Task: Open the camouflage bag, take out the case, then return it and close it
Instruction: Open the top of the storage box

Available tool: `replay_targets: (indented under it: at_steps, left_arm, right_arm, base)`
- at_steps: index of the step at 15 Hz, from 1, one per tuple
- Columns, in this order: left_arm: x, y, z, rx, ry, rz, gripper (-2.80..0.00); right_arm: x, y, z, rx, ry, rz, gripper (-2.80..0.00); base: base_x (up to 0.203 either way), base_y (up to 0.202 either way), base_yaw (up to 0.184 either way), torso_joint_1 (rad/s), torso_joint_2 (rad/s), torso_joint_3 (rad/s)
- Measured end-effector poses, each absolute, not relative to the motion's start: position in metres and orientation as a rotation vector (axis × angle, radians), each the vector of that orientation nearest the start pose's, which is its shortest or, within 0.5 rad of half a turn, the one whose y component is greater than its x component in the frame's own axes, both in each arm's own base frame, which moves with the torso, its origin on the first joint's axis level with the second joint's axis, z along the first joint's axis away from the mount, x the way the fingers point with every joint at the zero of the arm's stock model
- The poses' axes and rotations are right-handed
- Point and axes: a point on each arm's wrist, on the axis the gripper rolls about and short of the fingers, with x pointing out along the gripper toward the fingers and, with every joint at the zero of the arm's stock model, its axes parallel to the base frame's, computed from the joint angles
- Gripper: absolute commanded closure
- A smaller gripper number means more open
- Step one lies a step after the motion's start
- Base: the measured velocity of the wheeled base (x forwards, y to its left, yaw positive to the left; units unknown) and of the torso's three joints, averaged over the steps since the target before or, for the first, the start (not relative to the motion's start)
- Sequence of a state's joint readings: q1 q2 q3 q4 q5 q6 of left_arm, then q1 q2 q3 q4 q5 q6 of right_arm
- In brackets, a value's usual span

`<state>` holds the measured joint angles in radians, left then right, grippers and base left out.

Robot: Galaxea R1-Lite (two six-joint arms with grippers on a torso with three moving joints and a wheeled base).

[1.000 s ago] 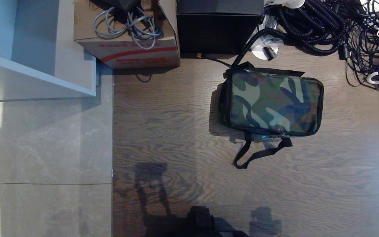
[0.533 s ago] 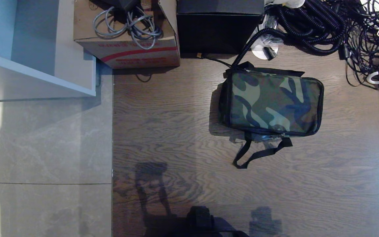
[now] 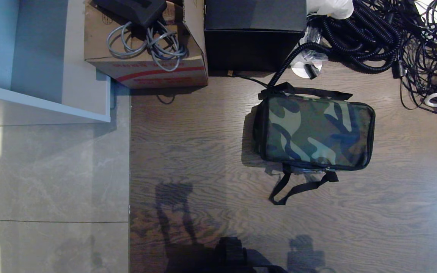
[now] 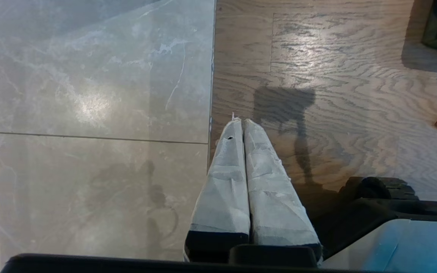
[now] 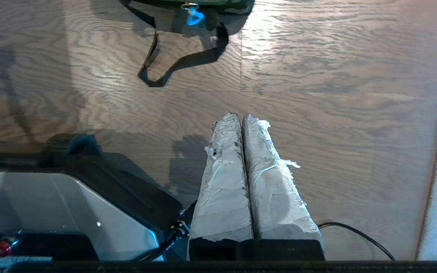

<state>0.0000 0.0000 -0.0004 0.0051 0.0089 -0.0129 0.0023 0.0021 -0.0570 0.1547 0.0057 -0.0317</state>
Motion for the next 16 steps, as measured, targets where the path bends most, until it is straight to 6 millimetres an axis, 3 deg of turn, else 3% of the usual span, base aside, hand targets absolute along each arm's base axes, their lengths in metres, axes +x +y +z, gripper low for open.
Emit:
replay_targets:
  at_steps: [13, 16]
  left_arm:
    - [-0.023, 0.0, 0.075, -0.012, 0.005, 0.009, 0.0]
    - [-0.023, 0.0, 0.075, -0.012, 0.005, 0.009, 0.0]
  right_arm:
    - [-0.028, 0.0, 0.076, -0.058, 0.097, 0.009, 0.0]
    - [-0.038, 0.0, 0.098, -0.05, 0.055, 0.017, 0.0]
  base:
    - [0.0, 0.0, 0.0, 0.0, 0.0, 0.0]
    - [0.0, 0.0, 0.0, 0.0, 0.0, 0.0]
